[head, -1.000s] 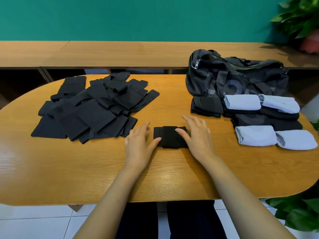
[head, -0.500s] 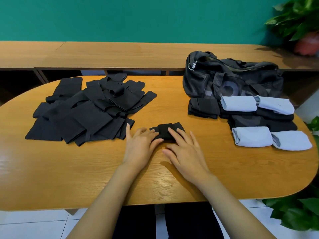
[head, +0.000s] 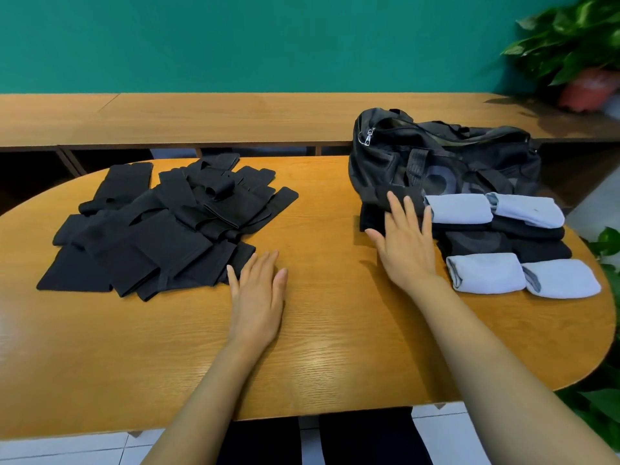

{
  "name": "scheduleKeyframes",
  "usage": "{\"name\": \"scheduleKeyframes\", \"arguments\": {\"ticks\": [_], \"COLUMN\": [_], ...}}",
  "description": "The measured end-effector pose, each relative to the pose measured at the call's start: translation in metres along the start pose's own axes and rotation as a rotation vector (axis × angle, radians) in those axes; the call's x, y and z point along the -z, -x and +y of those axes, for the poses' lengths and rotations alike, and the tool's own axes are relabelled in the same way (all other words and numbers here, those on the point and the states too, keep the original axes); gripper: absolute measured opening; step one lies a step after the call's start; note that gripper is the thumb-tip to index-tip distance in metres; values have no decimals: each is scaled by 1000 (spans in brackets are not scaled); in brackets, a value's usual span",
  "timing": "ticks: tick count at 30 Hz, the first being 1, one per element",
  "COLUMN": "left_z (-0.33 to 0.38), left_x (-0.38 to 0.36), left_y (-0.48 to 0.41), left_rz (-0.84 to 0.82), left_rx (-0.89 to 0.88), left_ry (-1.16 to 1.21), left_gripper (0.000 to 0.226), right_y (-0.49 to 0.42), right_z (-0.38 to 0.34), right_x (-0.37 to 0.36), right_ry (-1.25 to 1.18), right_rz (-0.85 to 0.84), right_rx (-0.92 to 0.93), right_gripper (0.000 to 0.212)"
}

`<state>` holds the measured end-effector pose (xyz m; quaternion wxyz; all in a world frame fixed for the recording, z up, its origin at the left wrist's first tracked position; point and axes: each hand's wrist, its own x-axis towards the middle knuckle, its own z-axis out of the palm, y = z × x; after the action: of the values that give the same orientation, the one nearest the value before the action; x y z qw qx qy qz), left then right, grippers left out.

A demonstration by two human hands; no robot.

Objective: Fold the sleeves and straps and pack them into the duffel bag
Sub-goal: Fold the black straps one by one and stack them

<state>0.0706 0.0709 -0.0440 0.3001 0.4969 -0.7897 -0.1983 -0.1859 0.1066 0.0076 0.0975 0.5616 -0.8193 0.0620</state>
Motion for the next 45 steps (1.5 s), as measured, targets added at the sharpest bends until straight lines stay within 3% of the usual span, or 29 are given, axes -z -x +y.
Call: {"name": "scheduleKeyframes", "arguments": {"ticks": [8,14,18,21,25,27,30,32,45], "left_z": [-2,-1,0,2,-16,-36,-63,-74,18], "left_x": [-1,0,2,7,31,49,71,76,18], "left_y": [-2,-2,0,1,0,-3,-6,-6,-26], "left_rz": [-25,-36,-12,36,192,223,35,-74,-280], "left_rx": [-1,-10,-30,-31,-62,44,336,423,437], "left_ry": [-3,-10,-2,33,-186,-375,-459,-429,-451], "left_gripper": [80,80,76,69,45,45,64,71,73], "right_y": [-13,-13,-7,3,16,21,28,33,49], "right_z": [25,29,17,-7,-46,-65,-89,-101,-82], "right_x": [-23,-18,-11,-5,-8,-12,-20,-26,-37], "right_ry": [-30,-268,-316,-332,-363,-387,-417,-432,-371], "right_rz": [-59,36,98,112,55,21,-20,-31,-59], "right_rx": [7,16,57,131,220,261,297,312,213], "right_gripper": [67,52,36,38,41,42,43,42,47]}}
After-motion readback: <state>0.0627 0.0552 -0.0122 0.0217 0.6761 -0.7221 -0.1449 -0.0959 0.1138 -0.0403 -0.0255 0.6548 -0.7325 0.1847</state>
